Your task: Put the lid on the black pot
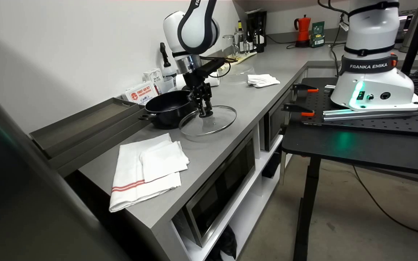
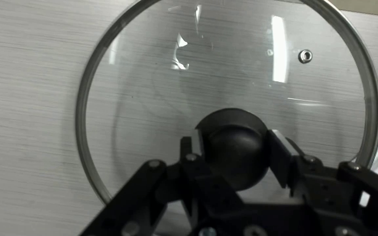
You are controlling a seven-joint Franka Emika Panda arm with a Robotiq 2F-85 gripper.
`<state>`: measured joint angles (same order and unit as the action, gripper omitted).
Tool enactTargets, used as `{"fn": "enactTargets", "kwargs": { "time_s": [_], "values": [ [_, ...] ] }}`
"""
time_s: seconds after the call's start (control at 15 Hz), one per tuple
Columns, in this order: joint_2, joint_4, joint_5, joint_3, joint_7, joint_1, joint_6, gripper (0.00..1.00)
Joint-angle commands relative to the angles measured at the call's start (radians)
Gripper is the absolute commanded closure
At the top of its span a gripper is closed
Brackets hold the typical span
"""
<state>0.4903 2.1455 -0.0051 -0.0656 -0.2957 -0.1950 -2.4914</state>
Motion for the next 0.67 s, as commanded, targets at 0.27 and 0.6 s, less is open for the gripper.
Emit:
{"fn": "enactTargets", "kwargs": {
  "time_s": [0.27,0.6],
  "values": [
    [-0.14,0.074,-0.024,0.016,-0.075,-0.044,-0.017,0.75],
    [-0.191,0.105,-0.03,0.013,-0.095,-0.045,-0.027,0.75]
  ]
}}
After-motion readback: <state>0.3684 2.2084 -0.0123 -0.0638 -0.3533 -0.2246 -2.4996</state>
